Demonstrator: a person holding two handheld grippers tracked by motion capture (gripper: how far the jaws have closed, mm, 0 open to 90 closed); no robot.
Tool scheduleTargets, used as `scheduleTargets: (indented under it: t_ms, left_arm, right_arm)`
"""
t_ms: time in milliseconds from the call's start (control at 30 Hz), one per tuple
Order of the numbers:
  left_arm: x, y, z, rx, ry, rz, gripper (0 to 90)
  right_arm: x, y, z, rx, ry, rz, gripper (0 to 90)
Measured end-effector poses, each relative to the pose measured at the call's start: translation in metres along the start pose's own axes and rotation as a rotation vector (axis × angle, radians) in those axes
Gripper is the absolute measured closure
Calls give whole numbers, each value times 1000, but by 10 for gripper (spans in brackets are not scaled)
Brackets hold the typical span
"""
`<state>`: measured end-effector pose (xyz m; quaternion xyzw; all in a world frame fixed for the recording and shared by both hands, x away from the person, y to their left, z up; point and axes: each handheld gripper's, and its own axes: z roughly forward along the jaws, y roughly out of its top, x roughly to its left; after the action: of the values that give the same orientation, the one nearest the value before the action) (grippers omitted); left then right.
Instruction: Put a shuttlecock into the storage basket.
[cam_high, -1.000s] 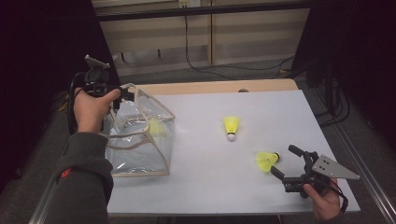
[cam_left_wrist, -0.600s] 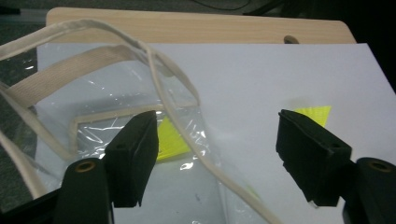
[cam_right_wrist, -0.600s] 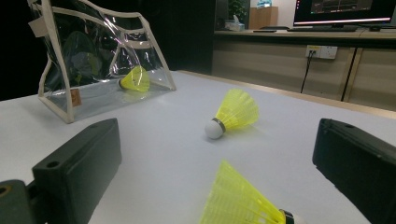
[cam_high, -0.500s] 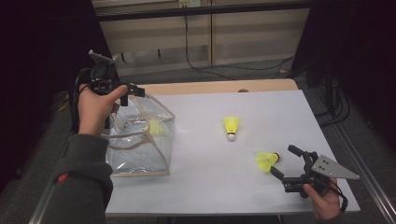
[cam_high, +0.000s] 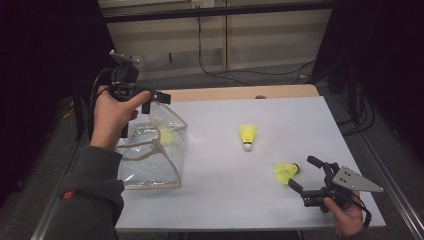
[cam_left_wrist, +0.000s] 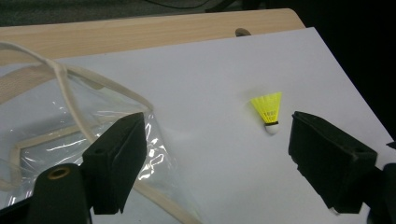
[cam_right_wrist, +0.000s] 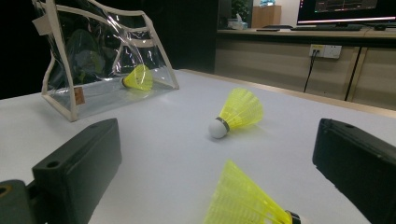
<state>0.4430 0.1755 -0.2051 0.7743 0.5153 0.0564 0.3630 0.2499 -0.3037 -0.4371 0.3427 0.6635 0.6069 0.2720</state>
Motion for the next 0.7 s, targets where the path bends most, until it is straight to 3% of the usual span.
scheduleTargets:
  t_ms: [433,700]
  left_arm:
    - [-20,1,10,43,-33,59,174]
    - [-26,0,15,57,-49,74,165]
  right_arm:
    - [0,0,0,-3,2,3,10]
    - [0,0,0,-3,1,3,10]
